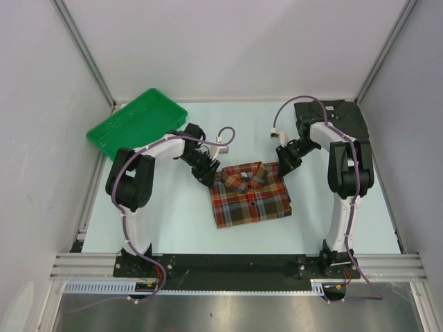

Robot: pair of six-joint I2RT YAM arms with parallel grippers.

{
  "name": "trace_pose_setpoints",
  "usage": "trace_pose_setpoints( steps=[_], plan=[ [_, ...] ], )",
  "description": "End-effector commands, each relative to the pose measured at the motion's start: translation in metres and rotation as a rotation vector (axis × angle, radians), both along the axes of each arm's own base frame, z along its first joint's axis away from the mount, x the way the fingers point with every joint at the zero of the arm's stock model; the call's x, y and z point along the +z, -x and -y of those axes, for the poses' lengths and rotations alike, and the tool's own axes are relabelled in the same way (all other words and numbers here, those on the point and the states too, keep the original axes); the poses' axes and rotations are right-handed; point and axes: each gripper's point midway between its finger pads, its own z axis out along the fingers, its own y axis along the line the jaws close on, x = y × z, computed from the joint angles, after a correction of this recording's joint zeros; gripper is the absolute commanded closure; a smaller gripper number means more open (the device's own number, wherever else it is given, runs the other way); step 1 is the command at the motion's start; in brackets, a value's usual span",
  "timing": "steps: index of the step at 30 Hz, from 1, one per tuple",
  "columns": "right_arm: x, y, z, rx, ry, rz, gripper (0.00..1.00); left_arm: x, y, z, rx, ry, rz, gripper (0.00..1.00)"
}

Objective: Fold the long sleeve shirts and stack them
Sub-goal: Fold the shirt

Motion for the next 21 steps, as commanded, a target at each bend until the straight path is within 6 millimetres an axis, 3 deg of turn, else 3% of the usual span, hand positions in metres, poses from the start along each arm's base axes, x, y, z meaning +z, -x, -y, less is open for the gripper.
trace_pose_setpoints(
  steps=[1, 6, 12, 13, 14, 17, 19, 21],
  plan=[
    [0.027, -0.008, 0.002, -0.008, -0.021, 0.072, 0.95, 0.018, -0.008, 0.013, -0.027, 0.055, 0.041, 0.66],
    [0.052, -0.020, 0.002, -0.034, -0.057, 0.121, 0.99, 0.029, -0.014, 0.015, -0.014, 0.062, 0.053, 0.96],
    [0.040, -0.023, -0.001, -0.069, -0.061, 0.078, 0.99, 0.019, -0.023, 0.018, 0.023, 0.047, 0.032, 1.00],
    [0.036, -0.020, -0.001, -0.075, -0.055, 0.065, 0.99, 0.016, -0.024, 0.017, 0.031, 0.037, 0.030, 0.96],
    [0.032, -0.022, -0.001, -0.089, -0.050, 0.062, 0.96, 0.010, -0.028, 0.014, 0.044, 0.006, 0.040, 0.84],
    [0.023, -0.022, 0.006, -0.124, -0.014, 0.056, 0.89, 0.006, -0.034, 0.007, 0.082, -0.018, 0.056, 0.66],
    [0.019, -0.023, 0.015, -0.177, 0.021, 0.057, 0.85, 0.012, -0.039, 0.000, 0.115, -0.013, 0.077, 0.62],
    [0.021, -0.022, 0.026, -0.241, 0.018, 0.034, 0.78, 0.028, -0.044, -0.001, 0.106, 0.020, 0.134, 0.52]
  ],
)
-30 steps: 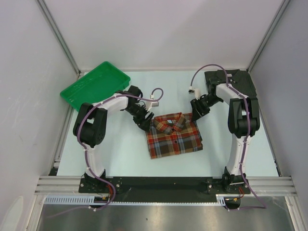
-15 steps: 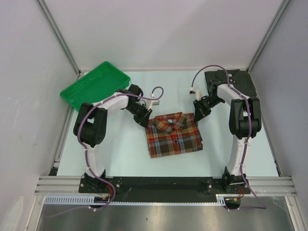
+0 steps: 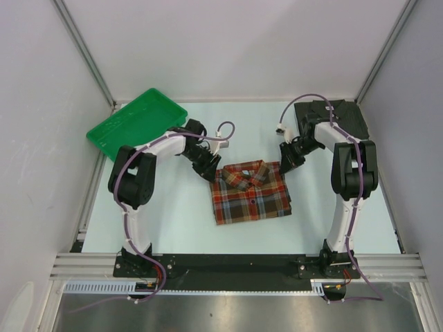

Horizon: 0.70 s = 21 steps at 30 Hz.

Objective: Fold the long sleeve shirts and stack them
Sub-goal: Fold the shirt

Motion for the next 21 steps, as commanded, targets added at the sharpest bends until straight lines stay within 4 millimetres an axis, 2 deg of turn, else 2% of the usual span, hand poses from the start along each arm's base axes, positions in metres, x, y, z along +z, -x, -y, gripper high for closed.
trace_pose_setpoints(
  steps=[1, 2, 3, 4, 5, 7, 8, 9, 10, 11, 12, 13, 14, 15, 16, 17, 19, 20, 21],
  plan=[
    [0.015, -0.009, 0.022, -0.143, 0.018, 0.033, 0.74, 0.033, -0.017, -0.002, 0.018, 0.057, 0.143, 0.49],
    [0.017, -0.005, 0.024, -0.162, 0.009, 0.020, 0.70, 0.041, -0.021, 0.001, 0.010, 0.079, 0.187, 0.43],
    [0.022, -0.003, 0.023, -0.177, -0.018, 0.016, 0.69, 0.061, -0.021, 0.004, -0.007, 0.098, 0.255, 0.41],
    [0.026, -0.004, 0.032, -0.239, -0.037, 0.002, 0.68, 0.066, -0.023, 0.007, -0.018, 0.103, 0.307, 0.40],
    [0.035, 0.002, 0.034, -0.268, -0.061, 0.008, 0.62, 0.073, -0.020, 0.016, -0.052, 0.105, 0.355, 0.39],
    [0.050, 0.003, 0.040, -0.364, -0.138, -0.004, 0.60, 0.094, -0.018, 0.025, -0.087, 0.107, 0.470, 0.38],
    [0.059, 0.006, 0.042, -0.393, -0.164, 0.000, 0.56, 0.099, -0.006, 0.043, -0.148, 0.118, 0.499, 0.38],
    [0.058, 0.016, 0.045, -0.431, -0.201, -0.038, 0.54, 0.102, 0.000, 0.051, -0.197, 0.116, 0.534, 0.37],
    [0.060, 0.019, 0.046, -0.452, -0.224, -0.047, 0.53, 0.101, 0.005, 0.061, -0.230, 0.107, 0.565, 0.37],
    [0.061, 0.024, 0.046, -0.495, -0.247, -0.087, 0.52, 0.100, 0.024, 0.084, -0.308, 0.115, 0.586, 0.37],
    [0.062, 0.036, 0.044, -0.512, -0.274, -0.111, 0.50, 0.096, 0.032, 0.095, -0.349, 0.113, 0.604, 0.37],
    [0.061, 0.038, 0.049, -0.547, -0.294, -0.122, 0.48, 0.093, 0.039, 0.108, -0.384, 0.123, 0.630, 0.37],
    [0.062, 0.042, 0.050, -0.581, -0.308, -0.148, 0.44, 0.084, 0.059, 0.128, -0.457, 0.125, 0.641, 0.38],
    [0.063, 0.046, 0.051, -0.603, -0.323, -0.156, 0.43, 0.079, 0.068, 0.139, -0.490, 0.130, 0.649, 0.38],
    [0.053, 0.053, 0.059, -0.651, -0.330, -0.188, 0.42, 0.078, 0.073, 0.154, -0.513, 0.151, 0.676, 0.38],
    [0.052, 0.056, 0.060, -0.684, -0.351, -0.222, 0.41, 0.066, 0.091, 0.170, -0.566, 0.153, 0.669, 0.39],
    [0.041, 0.065, 0.067, -0.731, -0.372, -0.284, 0.41, 0.066, 0.101, 0.193, -0.599, 0.185, 0.691, 0.41],
    [0.036, 0.069, 0.069, -0.746, -0.370, -0.307, 0.43, 0.053, 0.116, 0.205, -0.640, 0.184, 0.670, 0.43],
    [0.034, 0.071, 0.070, -0.756, -0.378, -0.322, 0.43, 0.052, 0.122, 0.212, -0.654, 0.192, 0.670, 0.44]
  ],
)
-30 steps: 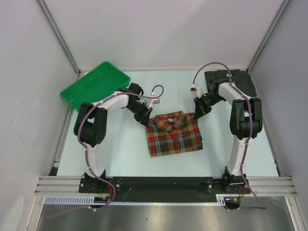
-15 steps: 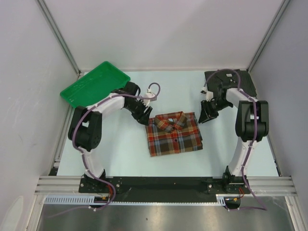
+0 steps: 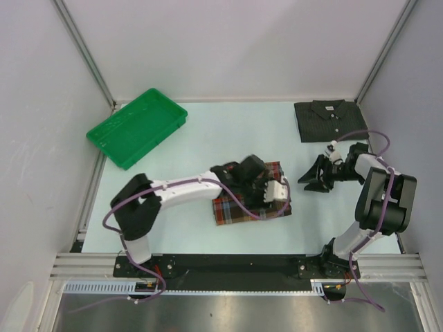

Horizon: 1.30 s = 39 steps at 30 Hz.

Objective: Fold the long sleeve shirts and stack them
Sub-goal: Fold the shirt

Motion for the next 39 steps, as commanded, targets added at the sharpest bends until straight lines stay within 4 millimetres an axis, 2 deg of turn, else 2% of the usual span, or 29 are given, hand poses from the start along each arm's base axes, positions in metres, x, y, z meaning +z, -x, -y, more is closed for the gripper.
trace_pose_setpoints(
  steps=[1, 2, 3, 5, 6, 9, 10, 12, 13, 15, 16, 17, 18, 19, 20, 21, 22, 24, 26, 27, 28, 30, 31, 33, 36, 39],
  plan=[
    [-0.001, 0.006, 0.005, -0.097, -0.103, -0.072, 0.44, -0.006, 0.008, 0.045, -0.066, 0.044, 0.083, 0.47],
    [-0.002, 0.006, 0.009, -0.115, -0.100, -0.073, 0.45, -0.008, 0.019, 0.054, -0.089, 0.047, 0.083, 0.48],
    [-0.002, 0.008, 0.011, -0.121, -0.098, -0.080, 0.45, -0.018, 0.024, 0.059, -0.100, 0.032, 0.074, 0.49],
    [-0.003, 0.011, 0.014, -0.134, -0.096, -0.088, 0.46, -0.022, 0.037, 0.073, -0.139, 0.026, 0.097, 0.50],
    [-0.004, 0.013, 0.013, -0.131, -0.100, -0.092, 0.47, -0.034, 0.040, 0.075, -0.147, -0.002, 0.102, 0.50],
    [-0.001, 0.022, 0.007, -0.115, -0.132, -0.106, 0.55, -0.033, 0.045, 0.079, -0.139, -0.007, 0.086, 0.52],
    [0.000, 0.025, 0.005, -0.082, -0.134, -0.071, 0.59, -0.020, 0.045, 0.076, -0.126, 0.017, 0.081, 0.51],
    [0.010, 0.034, -0.011, -0.030, -0.196, -0.060, 0.64, -0.005, 0.046, 0.064, -0.092, 0.039, 0.032, 0.48],
    [0.015, 0.037, -0.017, 0.007, -0.217, -0.033, 0.66, 0.019, 0.055, 0.054, -0.105, 0.084, -0.004, 0.44],
    [0.033, 0.043, -0.040, 0.092, -0.289, -0.003, 0.66, 0.032, 0.055, 0.026, -0.052, 0.080, -0.124, 0.42],
    [0.036, 0.045, -0.047, 0.126, -0.301, 0.003, 0.67, 0.045, 0.068, 0.011, -0.073, 0.108, -0.216, 0.41],
    [0.038, 0.048, -0.055, 0.176, -0.309, 0.030, 0.67, 0.048, 0.055, -0.007, 0.003, 0.111, -0.304, 0.41],
    [0.042, 0.053, -0.064, 0.225, -0.312, 0.023, 0.67, 0.040, 0.060, -0.028, 0.028, 0.079, -0.401, 0.40],
    [0.041, 0.063, -0.078, 0.296, -0.313, 0.017, 0.67, 0.047, 0.069, -0.038, 0.012, 0.099, -0.507, 0.39],
    [0.041, 0.066, -0.085, 0.327, -0.320, 0.018, 0.67, 0.048, 0.057, -0.053, 0.073, 0.110, -0.593, 0.38],
    [0.035, 0.068, -0.090, 0.350, -0.315, 0.001, 0.67, 0.039, 0.063, -0.066, 0.097, 0.081, -0.682, 0.37],
    [0.031, 0.072, -0.098, 0.380, -0.312, -0.018, 0.67, 0.036, 0.058, -0.075, 0.128, 0.078, -0.738, 0.37],
    [0.013, 0.070, -0.099, 0.371, -0.297, -0.083, 0.67, 0.022, 0.068, -0.082, 0.124, 0.050, -0.854, 0.38],
    [-0.004, 0.071, -0.096, 0.349, -0.292, -0.162, 0.68, 0.012, 0.072, -0.083, 0.134, 0.032, -0.908, 0.38],
    [-0.012, 0.071, -0.093, 0.331, -0.293, -0.203, 0.69, -0.004, 0.074, -0.085, 0.157, 0.001, -0.951, 0.38],
    [-0.029, 0.072, -0.090, 0.308, -0.290, -0.282, 0.69, -0.013, 0.070, -0.088, 0.201, -0.015, -0.985, 0.39],
    [-0.044, 0.067, -0.077, 0.237, -0.281, -0.353, 0.71, -0.040, 0.064, -0.097, 0.278, -0.048, -1.031, 0.39],
    [-0.056, 0.069, -0.072, 0.215, -0.253, -0.401, 0.71, -0.049, 0.055, -0.105, 0.337, -0.054, -1.049, 0.39],
    [-0.066, 0.071, -0.064, 0.181, -0.233, -0.440, 0.70, -0.073, 0.054, -0.120, 0.403, -0.113, -1.090, 0.39],
    [-0.073, 0.078, -0.062, 0.171, -0.158, -0.485, 0.67, -0.090, 0.042, -0.140, 0.495, -0.140, -1.095, 0.39],
    [-0.077, 0.082, -0.059, 0.174, -0.072, -0.499, 0.66, -0.089, 0.026, -0.149, 0.548, -0.113, -1.089, 0.39]
  ],
)
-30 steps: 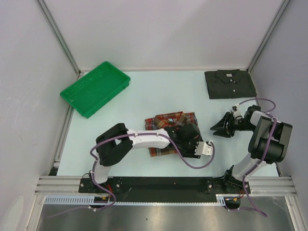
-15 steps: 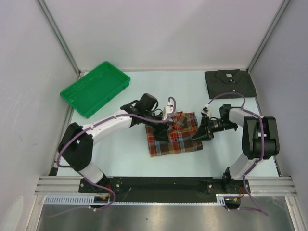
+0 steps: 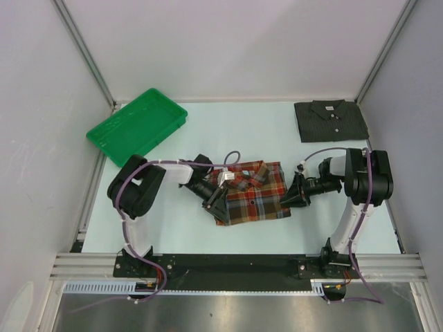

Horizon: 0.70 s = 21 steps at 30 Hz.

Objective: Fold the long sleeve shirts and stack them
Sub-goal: Fold the shirt

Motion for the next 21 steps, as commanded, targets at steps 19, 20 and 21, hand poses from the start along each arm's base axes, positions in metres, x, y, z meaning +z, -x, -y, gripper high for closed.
trace_pose_setpoints(
  steps=[19, 20, 21],
  plan=[
    [0.079, 0.035, -0.058, 0.279, -0.153, 0.193, 0.00, 0.062, -0.009, -0.012, -0.044, 0.114, 0.336, 0.20],
    [0.076, 0.042, -0.058, 0.278, -0.156, 0.172, 0.00, 0.062, -0.008, -0.012, -0.044, 0.116, 0.336, 0.18],
    [0.072, 0.047, -0.056, 0.253, -0.131, 0.098, 0.00, 0.062, -0.008, -0.012, -0.043, 0.118, 0.340, 0.17]
  ],
)
